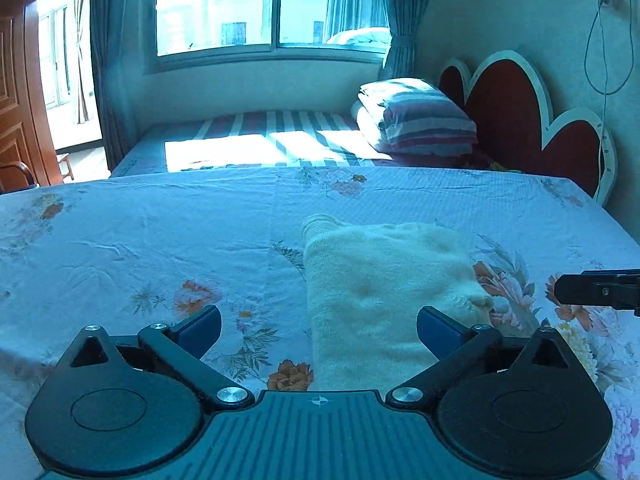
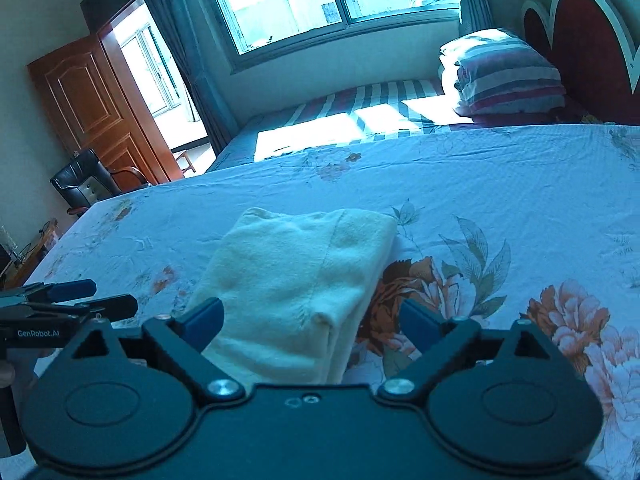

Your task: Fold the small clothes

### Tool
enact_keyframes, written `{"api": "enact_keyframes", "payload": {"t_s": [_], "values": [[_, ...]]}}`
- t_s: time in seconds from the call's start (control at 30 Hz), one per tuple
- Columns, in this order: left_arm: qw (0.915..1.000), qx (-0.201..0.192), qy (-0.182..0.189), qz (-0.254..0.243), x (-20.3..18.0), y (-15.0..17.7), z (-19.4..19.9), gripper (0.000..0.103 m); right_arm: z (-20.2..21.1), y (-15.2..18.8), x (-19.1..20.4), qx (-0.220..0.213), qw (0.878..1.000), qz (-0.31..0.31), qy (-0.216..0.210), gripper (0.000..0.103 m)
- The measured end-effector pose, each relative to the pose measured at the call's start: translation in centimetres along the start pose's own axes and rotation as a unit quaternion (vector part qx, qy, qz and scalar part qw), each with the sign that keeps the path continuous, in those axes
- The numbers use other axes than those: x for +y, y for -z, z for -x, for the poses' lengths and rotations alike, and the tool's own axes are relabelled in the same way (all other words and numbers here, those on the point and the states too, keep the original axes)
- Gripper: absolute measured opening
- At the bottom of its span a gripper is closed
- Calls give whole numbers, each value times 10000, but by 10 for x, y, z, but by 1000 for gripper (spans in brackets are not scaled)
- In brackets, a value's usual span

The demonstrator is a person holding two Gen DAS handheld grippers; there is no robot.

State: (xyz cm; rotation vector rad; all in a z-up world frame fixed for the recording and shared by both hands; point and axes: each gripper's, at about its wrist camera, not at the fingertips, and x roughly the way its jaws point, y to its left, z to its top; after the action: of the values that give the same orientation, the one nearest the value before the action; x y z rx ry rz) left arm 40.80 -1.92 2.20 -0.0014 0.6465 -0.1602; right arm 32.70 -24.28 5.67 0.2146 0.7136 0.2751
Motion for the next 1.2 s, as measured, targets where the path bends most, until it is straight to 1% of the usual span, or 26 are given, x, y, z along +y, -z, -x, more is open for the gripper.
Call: {"api": "enact_keyframes", "payload": {"t_s": [0.07, 0.13, 0.2, 0.27, 0.33, 0.43, 0.5, 0.57, 0.6, 0.67, 0.73, 0.83, 0.93, 1.2], "values": [[9999, -23, 106, 89, 3, 7, 19, 103, 20, 7, 13, -84, 10000, 16, -2, 103], [9998, -134, 168, 6, 5, 18, 46, 103, 44, 17, 32, -217, 9996, 102, 159, 103], [9995, -252, 151, -107, 6, 29, 75, 103, 67, 30, 49, -352, 9989, 146, 263, 103], [9987, -461, 104, -171, 10, 42, 106, 103, 87, 44, 66, -462, 9974, 240, 497, 103], [9980, -629, 31, -103, 15, 55, 135, 103, 105, 58, 81, -548, 9963, 332, 580, 103], [9973, -740, 27, -17, 23, 71, 172, 103, 129, 79, 100, -696, 9938, 323, 810, 103], [9969, -786, 30, -14, 24, 81, 192, 103, 142, 92, 111, -787, 9930, 290, 834, 103], [9964, -838, 125, -4, 23, 90, 212, 103, 155, 104, 122, -880, 9922, 314, 830, 103], [9963, -849, 144, -37, 23, 95, 220, 103, 162, 111, 128, -936, 9905, 394, 925, 103], [9959, -883, 164, -104, 20, 103, 230, 103, 170, 120, 140, -975, 9868, 565, 1160, 103], [9961, -850, 219, -106, 19, 108, 236, 103, 176, 129, 148, -995, 9844, 698, 1275, 103], [9953, -920, 257, -143, 16, 114, 245, 103, 184, 139, 154, -1033, 9834, 700, 1316, 103], [9946, -998, 194, -205, 14, 119, 254, 103, 194, 149, 161, -1079, 9824, 682, 1362, 103], [9950, -983, 159, -96, 21, 123, 262, 103, 198, 156, 169, -1110, 9818, 724, 1359, 103]]}}
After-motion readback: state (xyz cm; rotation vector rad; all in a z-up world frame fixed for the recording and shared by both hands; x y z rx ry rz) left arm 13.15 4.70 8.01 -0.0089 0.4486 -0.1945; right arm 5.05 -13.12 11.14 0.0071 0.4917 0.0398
